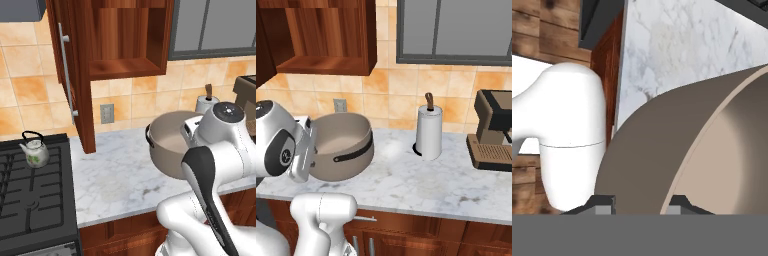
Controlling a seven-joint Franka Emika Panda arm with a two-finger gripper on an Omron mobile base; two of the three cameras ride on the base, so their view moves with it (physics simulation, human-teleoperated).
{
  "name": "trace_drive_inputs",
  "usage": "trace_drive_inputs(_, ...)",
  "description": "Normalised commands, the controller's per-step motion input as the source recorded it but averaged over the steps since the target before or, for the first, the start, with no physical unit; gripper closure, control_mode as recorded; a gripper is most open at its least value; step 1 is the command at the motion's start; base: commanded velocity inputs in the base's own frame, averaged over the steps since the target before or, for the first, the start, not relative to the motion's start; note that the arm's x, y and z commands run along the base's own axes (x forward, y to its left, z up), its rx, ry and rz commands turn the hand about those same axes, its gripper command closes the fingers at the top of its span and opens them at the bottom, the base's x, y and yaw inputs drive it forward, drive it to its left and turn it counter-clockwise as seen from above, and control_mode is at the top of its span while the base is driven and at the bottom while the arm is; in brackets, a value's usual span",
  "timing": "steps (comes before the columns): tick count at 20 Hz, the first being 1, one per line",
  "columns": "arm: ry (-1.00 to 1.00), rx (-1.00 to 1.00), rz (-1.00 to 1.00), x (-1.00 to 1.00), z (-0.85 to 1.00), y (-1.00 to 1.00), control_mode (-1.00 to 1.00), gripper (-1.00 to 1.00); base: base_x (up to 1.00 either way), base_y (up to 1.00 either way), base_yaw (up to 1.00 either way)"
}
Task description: Pick the kettle from the cabinet and place it on a stove burner. Then pick the pot from the counter and place it on another stove burner. Finally, turn both burners on.
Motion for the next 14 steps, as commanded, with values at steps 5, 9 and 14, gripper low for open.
trace_drive_inputs(5, 0.0, 0.0, 0.0, 0.0, 0.0, 0.0, -1.0, 1.0, 0.0, 0.0, 0.0)
trace_drive_inputs(9, -0.1, 0.0, -0.01, -0.24, 0.0, 0.0, -1.0, 1.0, 0.0, 0.0, 0.0)
trace_drive_inputs(14, 0.0, 0.0, 0.0, 0.0, 0.0, 0.0, 1.0, 1.0, -0.73, 0.0, -0.05)
